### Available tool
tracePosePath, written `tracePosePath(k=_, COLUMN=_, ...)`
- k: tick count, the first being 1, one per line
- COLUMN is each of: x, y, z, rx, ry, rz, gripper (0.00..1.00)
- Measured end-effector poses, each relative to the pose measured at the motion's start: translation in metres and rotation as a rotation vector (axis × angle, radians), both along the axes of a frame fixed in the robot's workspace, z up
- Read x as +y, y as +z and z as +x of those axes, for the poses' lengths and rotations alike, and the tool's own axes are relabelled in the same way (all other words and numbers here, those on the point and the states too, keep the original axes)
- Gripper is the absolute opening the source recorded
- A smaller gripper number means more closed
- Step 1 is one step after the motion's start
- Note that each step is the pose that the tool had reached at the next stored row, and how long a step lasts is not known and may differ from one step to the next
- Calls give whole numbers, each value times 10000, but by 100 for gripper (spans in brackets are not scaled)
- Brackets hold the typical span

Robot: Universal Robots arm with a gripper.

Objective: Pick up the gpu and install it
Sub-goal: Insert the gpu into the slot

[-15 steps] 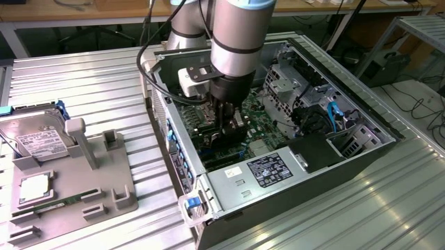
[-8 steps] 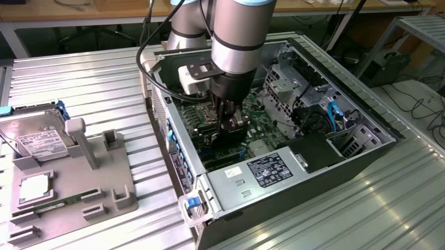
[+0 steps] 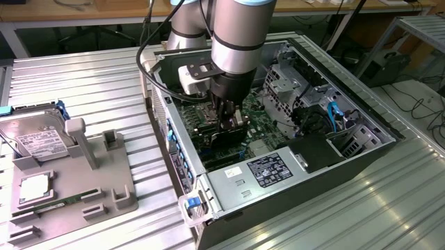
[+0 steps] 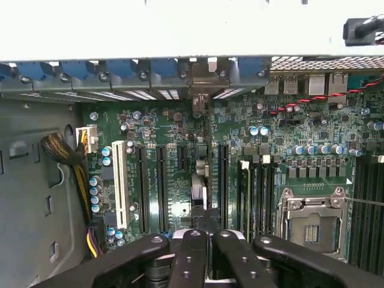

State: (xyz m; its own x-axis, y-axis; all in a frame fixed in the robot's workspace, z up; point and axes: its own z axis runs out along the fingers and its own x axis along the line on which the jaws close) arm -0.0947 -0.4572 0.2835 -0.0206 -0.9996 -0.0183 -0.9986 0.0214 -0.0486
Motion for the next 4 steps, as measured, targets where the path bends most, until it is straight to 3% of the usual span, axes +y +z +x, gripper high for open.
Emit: tracePosePath(k=4, x=0, y=0, z=0, rx=0, ry=0, rz=0, gripper=11)
